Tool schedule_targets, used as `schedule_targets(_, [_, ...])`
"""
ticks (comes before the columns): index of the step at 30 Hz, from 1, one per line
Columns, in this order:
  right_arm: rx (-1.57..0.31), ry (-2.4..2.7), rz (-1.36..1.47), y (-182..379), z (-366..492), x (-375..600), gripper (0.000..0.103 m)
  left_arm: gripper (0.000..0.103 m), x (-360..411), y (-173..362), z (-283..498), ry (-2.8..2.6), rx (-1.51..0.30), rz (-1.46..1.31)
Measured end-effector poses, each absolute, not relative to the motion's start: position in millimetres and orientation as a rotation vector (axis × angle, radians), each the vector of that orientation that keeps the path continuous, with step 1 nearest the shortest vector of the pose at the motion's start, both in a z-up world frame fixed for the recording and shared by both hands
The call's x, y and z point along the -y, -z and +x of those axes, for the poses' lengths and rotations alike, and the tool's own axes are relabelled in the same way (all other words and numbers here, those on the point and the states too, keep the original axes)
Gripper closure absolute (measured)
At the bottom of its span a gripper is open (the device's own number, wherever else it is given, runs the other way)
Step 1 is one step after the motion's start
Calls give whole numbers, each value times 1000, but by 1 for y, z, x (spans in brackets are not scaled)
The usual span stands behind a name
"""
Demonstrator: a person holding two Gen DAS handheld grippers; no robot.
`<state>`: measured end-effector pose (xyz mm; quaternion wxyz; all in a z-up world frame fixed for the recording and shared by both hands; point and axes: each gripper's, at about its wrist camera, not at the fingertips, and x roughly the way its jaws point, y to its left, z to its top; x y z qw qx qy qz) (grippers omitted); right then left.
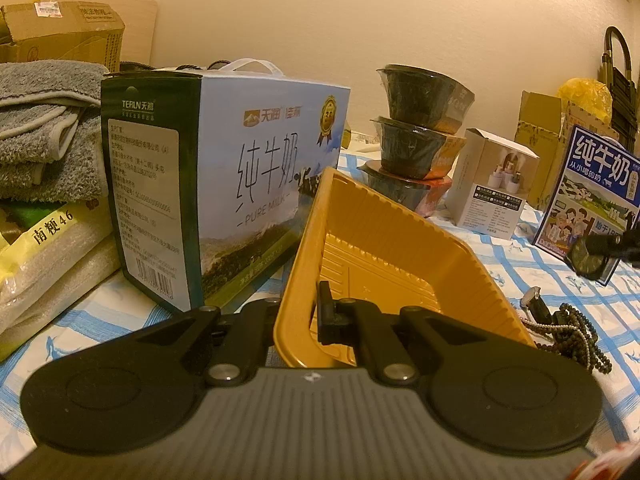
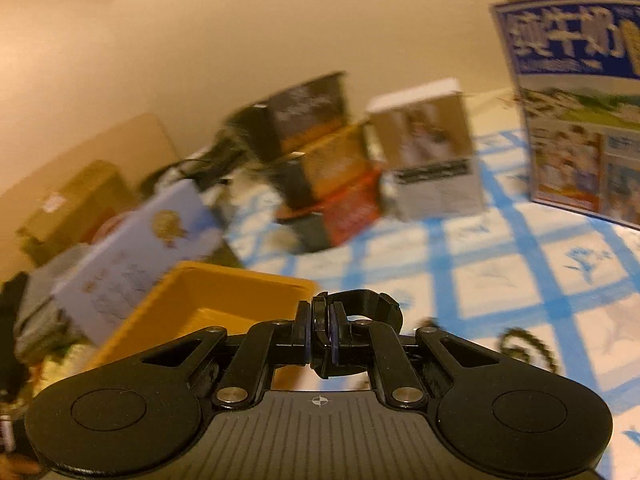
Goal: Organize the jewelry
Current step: 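Carry the black watch into the orange tray and release it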
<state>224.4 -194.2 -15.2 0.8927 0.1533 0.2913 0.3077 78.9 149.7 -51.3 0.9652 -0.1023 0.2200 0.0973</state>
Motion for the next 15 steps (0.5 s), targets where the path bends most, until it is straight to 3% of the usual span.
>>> schedule_targets(15, [-605,-892,94,39,195,72,94,98,-149,49,82,-191,-441,-200])
